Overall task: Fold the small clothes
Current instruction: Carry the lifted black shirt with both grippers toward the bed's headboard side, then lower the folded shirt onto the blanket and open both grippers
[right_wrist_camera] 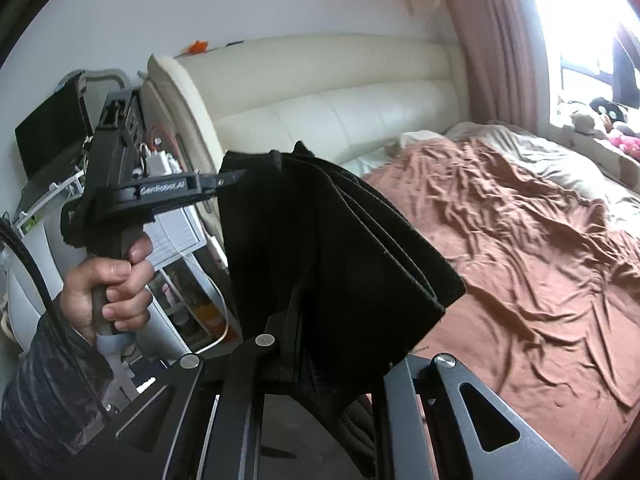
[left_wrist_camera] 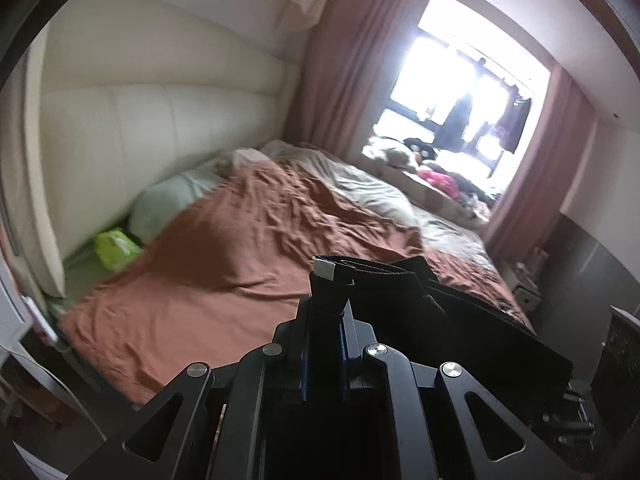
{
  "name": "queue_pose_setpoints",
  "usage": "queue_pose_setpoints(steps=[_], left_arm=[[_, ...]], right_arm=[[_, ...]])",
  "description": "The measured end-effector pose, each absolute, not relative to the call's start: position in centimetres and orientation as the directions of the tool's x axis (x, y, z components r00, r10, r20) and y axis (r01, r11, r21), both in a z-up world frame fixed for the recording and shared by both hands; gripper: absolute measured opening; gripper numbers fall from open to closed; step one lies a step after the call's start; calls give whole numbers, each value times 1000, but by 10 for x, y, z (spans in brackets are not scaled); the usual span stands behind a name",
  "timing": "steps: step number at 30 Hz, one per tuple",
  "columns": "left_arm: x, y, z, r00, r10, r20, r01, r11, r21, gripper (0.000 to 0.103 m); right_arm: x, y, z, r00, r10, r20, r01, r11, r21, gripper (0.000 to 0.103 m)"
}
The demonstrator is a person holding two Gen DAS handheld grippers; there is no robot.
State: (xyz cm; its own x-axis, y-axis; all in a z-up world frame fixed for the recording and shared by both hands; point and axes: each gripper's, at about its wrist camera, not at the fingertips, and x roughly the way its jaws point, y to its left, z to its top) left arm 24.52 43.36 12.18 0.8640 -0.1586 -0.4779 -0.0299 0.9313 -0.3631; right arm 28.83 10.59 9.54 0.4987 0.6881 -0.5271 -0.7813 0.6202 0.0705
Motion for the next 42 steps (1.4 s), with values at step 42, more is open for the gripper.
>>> queue_pose_setpoints(steps=[42], left_arm=[[460, 596, -54, 765, -7, -644, -271, 904, -332, 11]], right_arm=[[545, 347, -78, 331, 684, -650, -854, 511, 102, 8]])
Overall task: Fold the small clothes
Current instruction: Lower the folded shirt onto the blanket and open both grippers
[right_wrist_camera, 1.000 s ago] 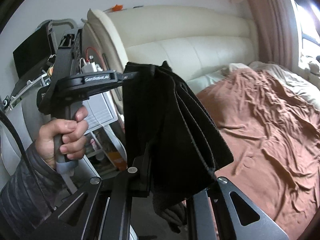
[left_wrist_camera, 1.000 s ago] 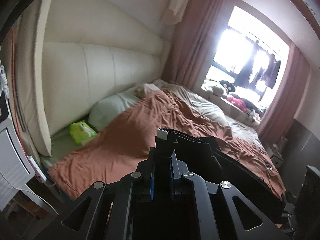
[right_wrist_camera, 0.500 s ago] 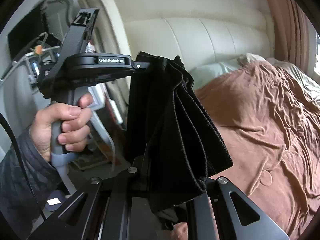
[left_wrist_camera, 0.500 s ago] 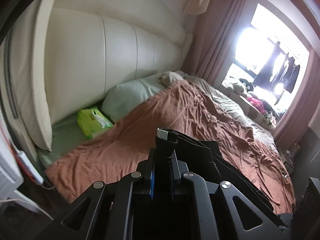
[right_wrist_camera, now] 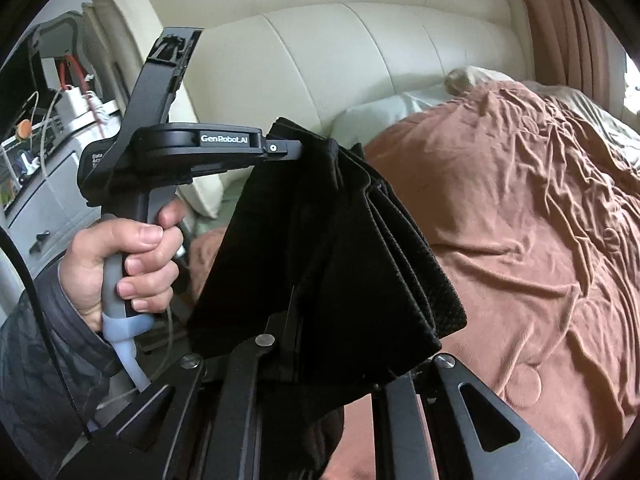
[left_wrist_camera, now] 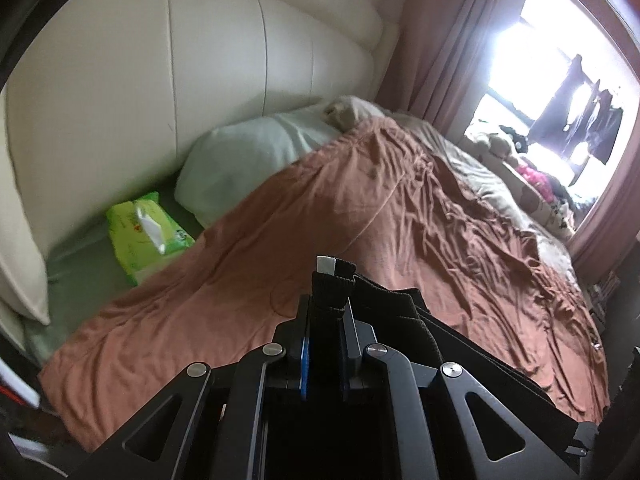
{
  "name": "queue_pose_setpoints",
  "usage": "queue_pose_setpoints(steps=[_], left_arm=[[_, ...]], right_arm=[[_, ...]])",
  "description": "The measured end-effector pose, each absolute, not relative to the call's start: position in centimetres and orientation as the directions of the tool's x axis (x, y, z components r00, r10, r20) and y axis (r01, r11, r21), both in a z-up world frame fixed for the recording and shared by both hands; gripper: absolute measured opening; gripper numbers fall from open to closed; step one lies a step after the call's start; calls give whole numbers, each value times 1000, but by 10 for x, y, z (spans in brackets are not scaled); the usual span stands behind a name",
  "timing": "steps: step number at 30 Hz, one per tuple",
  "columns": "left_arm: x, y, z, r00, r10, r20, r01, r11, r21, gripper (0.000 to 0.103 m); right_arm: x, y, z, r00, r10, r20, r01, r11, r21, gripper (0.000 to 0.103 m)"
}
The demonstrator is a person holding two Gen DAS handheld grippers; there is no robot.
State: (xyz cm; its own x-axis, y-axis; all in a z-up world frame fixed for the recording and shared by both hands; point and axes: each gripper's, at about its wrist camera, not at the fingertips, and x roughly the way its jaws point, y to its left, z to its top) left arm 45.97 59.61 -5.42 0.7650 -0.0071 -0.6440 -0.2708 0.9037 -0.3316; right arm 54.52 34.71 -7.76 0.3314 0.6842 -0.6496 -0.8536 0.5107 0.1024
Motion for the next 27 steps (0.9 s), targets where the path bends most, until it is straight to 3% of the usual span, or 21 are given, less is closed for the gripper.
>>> queue_pose_setpoints(steps=[8, 12, 16, 27], left_arm=[[517, 593, -90, 708, 2, -706, -275, 922, -273, 11], [543, 592, -109, 664, 44, -747, -307, 926, -219, 12], [562, 596, -137, 528, 149, -836, -391, 917, -84, 22], [514, 611, -144, 506, 170, -846, -434, 898, -79, 25]], right_arm=[[607, 353, -112, 323, 687, -651, -819, 548, 172, 8], [643, 355, -137, 384, 623, -682, -764, 629, 145, 10], [681, 350, -176, 390, 488, -781, -666, 735, 126, 29], [703, 311, -192, 351, 482, -803, -586, 782, 213, 34]])
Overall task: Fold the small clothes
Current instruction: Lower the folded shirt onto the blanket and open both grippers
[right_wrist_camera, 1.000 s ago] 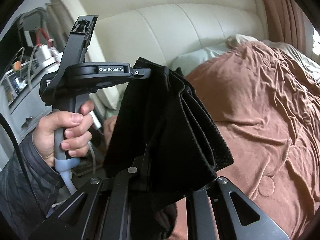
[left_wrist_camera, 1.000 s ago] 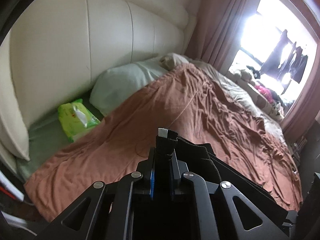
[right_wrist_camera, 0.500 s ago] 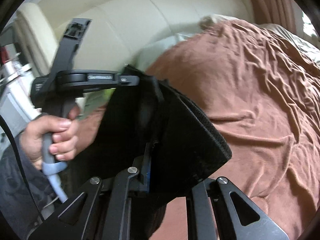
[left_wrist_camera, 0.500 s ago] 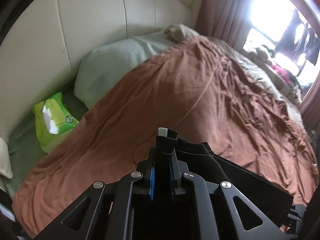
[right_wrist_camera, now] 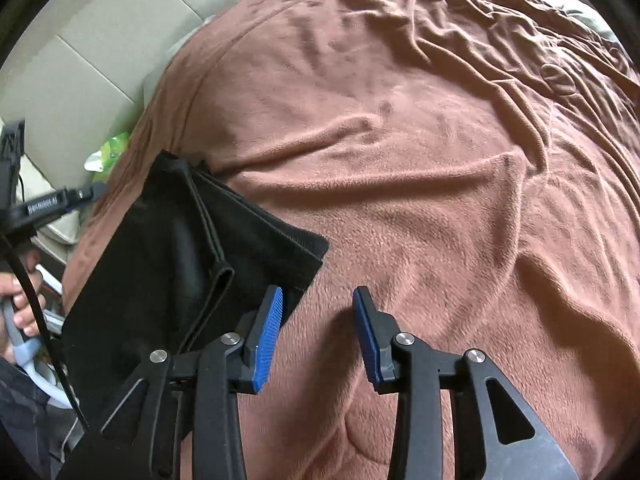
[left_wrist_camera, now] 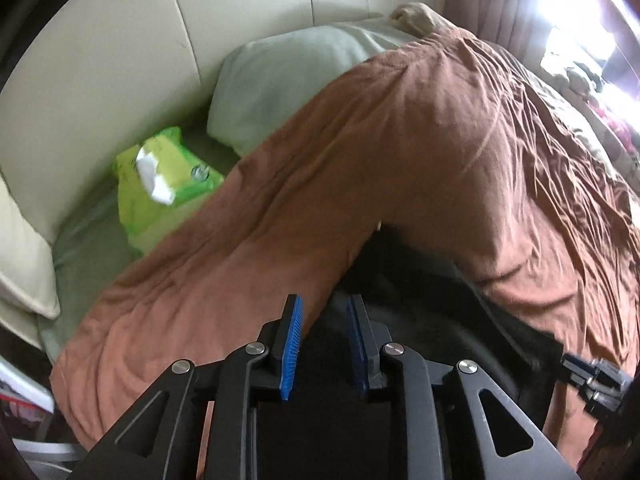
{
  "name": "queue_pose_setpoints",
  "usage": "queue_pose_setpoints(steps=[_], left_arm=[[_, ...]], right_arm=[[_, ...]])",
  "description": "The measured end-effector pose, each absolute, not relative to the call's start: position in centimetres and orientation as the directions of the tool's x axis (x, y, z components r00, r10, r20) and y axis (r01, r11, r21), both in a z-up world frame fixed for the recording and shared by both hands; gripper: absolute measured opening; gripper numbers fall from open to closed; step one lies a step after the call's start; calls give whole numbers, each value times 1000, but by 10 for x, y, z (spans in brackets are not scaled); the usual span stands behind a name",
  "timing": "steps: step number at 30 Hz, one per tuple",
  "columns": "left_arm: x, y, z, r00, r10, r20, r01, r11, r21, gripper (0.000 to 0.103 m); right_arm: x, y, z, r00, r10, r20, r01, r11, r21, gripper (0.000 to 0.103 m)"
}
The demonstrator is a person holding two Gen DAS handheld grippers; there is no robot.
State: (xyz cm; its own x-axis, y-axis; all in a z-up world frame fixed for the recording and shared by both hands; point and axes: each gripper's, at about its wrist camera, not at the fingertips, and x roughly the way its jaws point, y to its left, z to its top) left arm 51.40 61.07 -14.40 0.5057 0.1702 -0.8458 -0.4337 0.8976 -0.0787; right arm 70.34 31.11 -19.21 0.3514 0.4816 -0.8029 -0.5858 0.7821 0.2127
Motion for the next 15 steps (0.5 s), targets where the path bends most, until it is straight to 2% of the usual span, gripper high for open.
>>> queue_pose_setpoints(steps=[4, 6, 8, 10, 12, 14, 15], left_arm=[[492, 604, -151, 483, 157, -862, -433, 898, -79, 26], [482, 601, -149, 476, 148, -867, -436, 896, -86, 30], [470, 598, -143, 482, 134, -866, -437, 894, -104, 52], [464, 591, -135, 491, 142, -859, -439, 892, -104, 65], [452, 581, -122, 508, 145, -849, -433, 895, -107, 73], [444, 571, -111, 521, 133, -843, -418, 901, -116, 80], [441, 565, -106, 524, 129, -842, -411, 904, -117, 84]], right_arm=[[699, 304, -189, 344, 478, -809, -594, 777, 206, 34], [688, 294, -179, 357, 460, -813, -600, 780, 178, 34], [677, 290, -168, 354, 453, -818, -613, 773, 162, 34], [668, 286, -157, 343, 451, -824, -624, 765, 159, 34], [657, 282, -143, 344, 451, -824, -641, 754, 144, 34], [646, 277, -126, 353, 448, -822, -650, 749, 129, 46], [640, 273, -118, 365, 446, -817, -649, 751, 120, 61]])
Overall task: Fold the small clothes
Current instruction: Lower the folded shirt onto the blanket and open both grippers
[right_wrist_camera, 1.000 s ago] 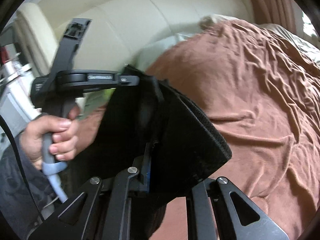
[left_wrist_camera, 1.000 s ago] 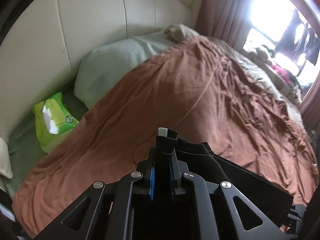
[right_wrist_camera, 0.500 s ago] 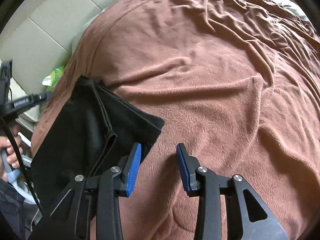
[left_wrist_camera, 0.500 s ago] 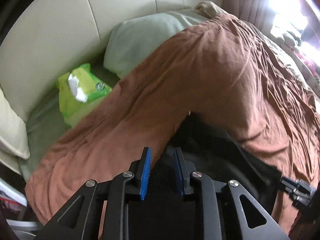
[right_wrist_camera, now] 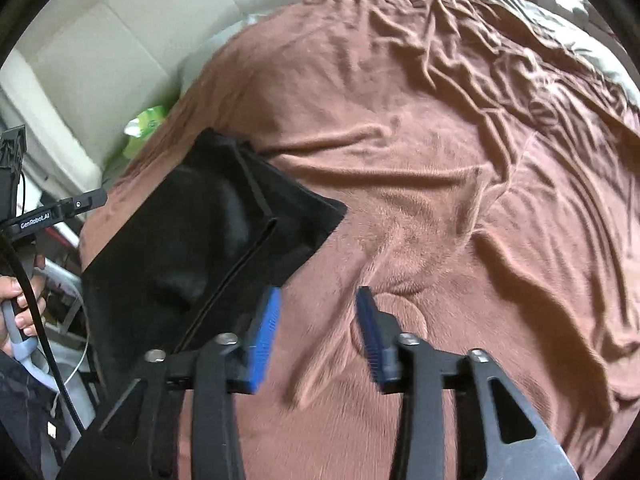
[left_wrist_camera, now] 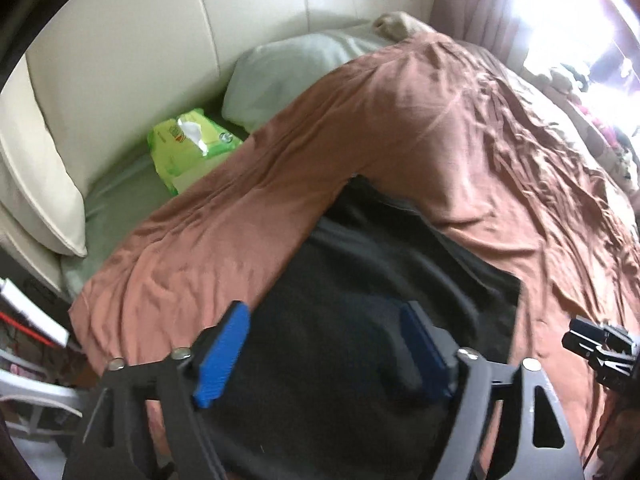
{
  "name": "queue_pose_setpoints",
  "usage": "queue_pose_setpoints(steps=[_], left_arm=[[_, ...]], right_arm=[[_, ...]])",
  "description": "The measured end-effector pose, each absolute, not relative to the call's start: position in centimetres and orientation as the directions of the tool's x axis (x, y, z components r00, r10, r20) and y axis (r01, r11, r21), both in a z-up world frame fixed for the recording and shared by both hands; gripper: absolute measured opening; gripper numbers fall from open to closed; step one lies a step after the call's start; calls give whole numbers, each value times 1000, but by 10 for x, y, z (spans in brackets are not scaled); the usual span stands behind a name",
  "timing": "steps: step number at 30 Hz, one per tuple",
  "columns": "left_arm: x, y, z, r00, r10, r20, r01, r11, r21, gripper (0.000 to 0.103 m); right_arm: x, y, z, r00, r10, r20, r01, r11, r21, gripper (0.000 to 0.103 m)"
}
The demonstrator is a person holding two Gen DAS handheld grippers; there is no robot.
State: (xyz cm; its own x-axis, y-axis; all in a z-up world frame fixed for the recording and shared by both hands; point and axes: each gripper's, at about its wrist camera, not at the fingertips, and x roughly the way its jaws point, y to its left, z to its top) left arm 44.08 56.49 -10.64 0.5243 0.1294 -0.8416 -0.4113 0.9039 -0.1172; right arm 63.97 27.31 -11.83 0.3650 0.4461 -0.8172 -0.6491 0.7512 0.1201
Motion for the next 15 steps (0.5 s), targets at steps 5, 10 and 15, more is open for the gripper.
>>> queue_pose_setpoints(steps=[5, 10, 15], left_arm=[[421, 529, -79, 550, 81, -832, -354, 924, -144, 99], [399, 496, -50, 570, 88, -817, -345, 928, -140, 103], [379, 473, -23, 572, 97, -814, -350, 927, -135, 103]], right_arm=[[608, 252, -80, 407, 449, -795, -637, 763, 105, 87], [579, 230, -49, 443, 424, -790, -608, 789, 83, 96], [545, 206, -6, 499, 424, -756, -583, 809, 69, 100]])
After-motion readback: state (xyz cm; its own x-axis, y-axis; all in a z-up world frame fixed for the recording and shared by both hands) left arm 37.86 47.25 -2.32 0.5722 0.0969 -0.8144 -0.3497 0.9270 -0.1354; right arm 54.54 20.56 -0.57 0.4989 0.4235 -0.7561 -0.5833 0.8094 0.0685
